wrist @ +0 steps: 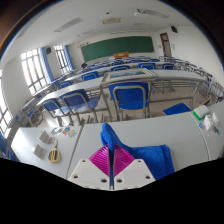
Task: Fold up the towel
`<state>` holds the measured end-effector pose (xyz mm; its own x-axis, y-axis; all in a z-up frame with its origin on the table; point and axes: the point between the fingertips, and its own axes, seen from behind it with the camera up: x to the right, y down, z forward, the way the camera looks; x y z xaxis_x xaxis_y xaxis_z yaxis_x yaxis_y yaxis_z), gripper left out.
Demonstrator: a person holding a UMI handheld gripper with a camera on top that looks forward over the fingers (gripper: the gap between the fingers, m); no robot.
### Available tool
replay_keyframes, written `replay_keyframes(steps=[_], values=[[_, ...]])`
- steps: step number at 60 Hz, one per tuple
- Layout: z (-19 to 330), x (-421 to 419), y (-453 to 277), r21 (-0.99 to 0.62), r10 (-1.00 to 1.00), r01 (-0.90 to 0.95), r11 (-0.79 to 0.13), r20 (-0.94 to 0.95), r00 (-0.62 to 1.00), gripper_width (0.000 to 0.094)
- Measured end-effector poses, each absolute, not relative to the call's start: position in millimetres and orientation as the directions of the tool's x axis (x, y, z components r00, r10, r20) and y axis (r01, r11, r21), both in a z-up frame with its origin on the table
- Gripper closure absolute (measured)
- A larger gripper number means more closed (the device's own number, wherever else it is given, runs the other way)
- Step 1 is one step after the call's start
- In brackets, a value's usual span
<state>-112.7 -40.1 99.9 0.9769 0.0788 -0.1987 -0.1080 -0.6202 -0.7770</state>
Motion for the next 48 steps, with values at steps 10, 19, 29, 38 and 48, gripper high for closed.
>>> replay_keyframes(steps=[10,19,29,38,48], values=[[73.7,-35.8,-33.8,-0.75,-0.014,-0.089,-0.655,-0.106,0.994,0.0886],[35.8,43.0,-52.4,-0.696,-0.102,-0.057,-0.716,0.023,0.995,0.0492],[63.1,61.7,-76.4,-0.734,-0.129,-0.026,-0.679,0.085,0.988,0.0088],[106.8,37.3,-112.5,-0.769,-0.126,-0.041,-0.639,0.053,0.991,0.0087],[156.6,-6.8,-176.6,-0.797,-0.103,-0.025,-0.603,0.046,0.994,0.0085]])
